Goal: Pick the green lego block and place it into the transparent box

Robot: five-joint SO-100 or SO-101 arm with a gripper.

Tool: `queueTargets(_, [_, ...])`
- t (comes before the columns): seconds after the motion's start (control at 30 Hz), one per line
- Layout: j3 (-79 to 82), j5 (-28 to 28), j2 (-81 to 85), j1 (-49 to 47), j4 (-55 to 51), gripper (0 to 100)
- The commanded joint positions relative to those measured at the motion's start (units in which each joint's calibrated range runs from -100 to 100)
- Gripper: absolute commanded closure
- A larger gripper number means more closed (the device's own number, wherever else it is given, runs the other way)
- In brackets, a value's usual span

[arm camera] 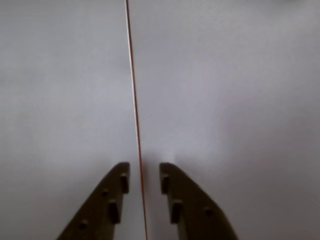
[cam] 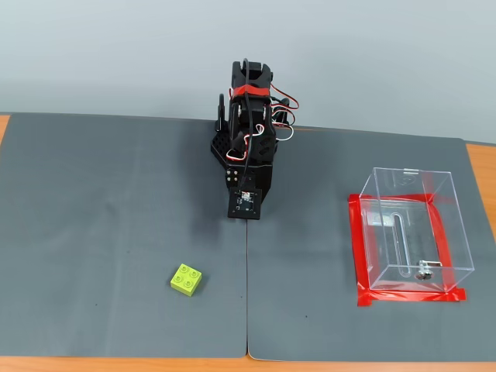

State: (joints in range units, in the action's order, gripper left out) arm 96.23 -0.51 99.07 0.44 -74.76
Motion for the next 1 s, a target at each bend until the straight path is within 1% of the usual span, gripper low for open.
queueTargets(0.0, [-3.92,0.23,0.26,-0.03,-0.24,93])
queueTargets(0.4, [-4.01,-0.24,-0.51,-0.26,0.46,93])
queueTargets(0.57, [-4.1,0.17,-1.61,0.04,6.62,93])
queueTargets(0.63, [-4.73,0.23,-7.2,0.34,14.34,93])
queueTargets(0.73, [-8.8,0.23,-13.56,0.04,19.21,93])
queueTargets(0.97, [-22.37,0.23,-29.5,0.42,23.11,93])
